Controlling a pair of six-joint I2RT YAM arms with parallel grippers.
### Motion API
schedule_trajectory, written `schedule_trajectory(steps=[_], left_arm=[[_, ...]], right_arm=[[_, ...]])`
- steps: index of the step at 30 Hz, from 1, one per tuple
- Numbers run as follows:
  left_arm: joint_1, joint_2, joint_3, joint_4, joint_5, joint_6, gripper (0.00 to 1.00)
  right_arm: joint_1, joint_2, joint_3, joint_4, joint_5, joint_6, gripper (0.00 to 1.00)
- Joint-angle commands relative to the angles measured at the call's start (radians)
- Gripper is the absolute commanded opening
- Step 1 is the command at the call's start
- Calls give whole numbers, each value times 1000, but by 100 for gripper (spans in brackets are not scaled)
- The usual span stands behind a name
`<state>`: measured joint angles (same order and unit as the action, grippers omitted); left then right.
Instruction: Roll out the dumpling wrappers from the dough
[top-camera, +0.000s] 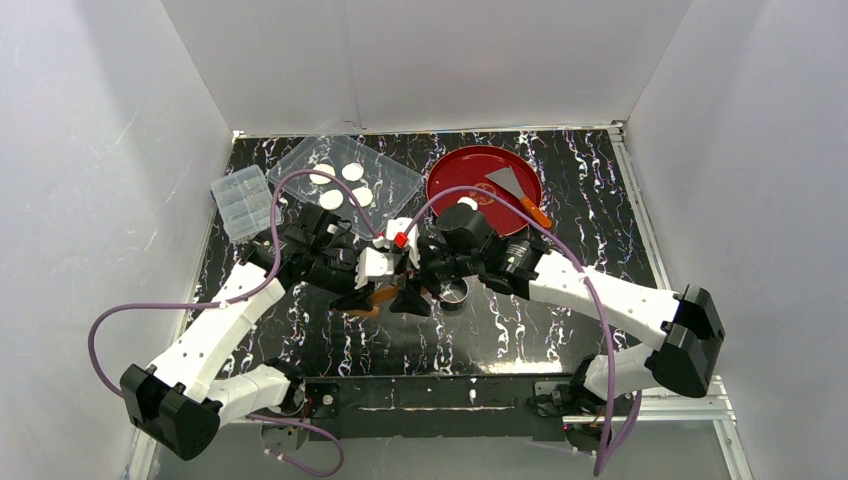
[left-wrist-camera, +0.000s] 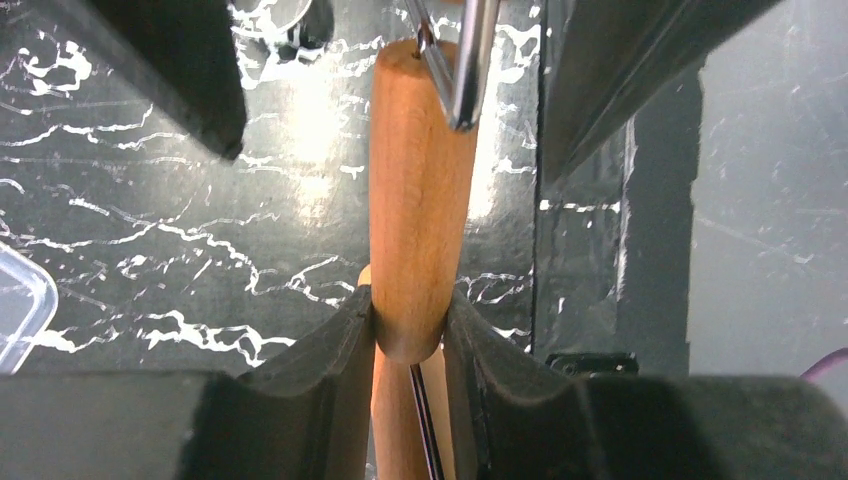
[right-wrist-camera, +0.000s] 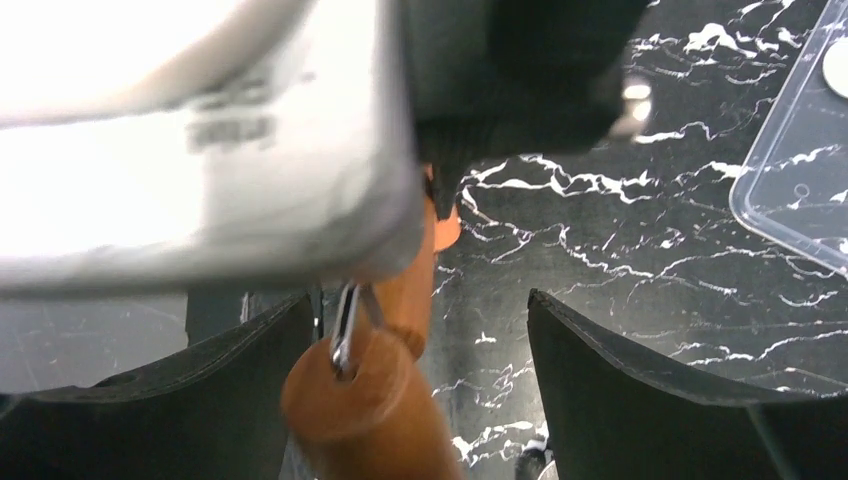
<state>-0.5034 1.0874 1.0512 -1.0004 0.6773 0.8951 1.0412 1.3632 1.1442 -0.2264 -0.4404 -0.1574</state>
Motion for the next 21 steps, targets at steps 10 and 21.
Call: schedule_trajectory(steps=[10, 21], left_arm=[[-3, 18, 93, -43, 120, -51, 0], [-3, 25, 64, 30, 81, -111, 7]], right_arm=[[2, 86, 35, 148, -47, 50, 15], [1, 49, 31, 90, 139, 190, 1]])
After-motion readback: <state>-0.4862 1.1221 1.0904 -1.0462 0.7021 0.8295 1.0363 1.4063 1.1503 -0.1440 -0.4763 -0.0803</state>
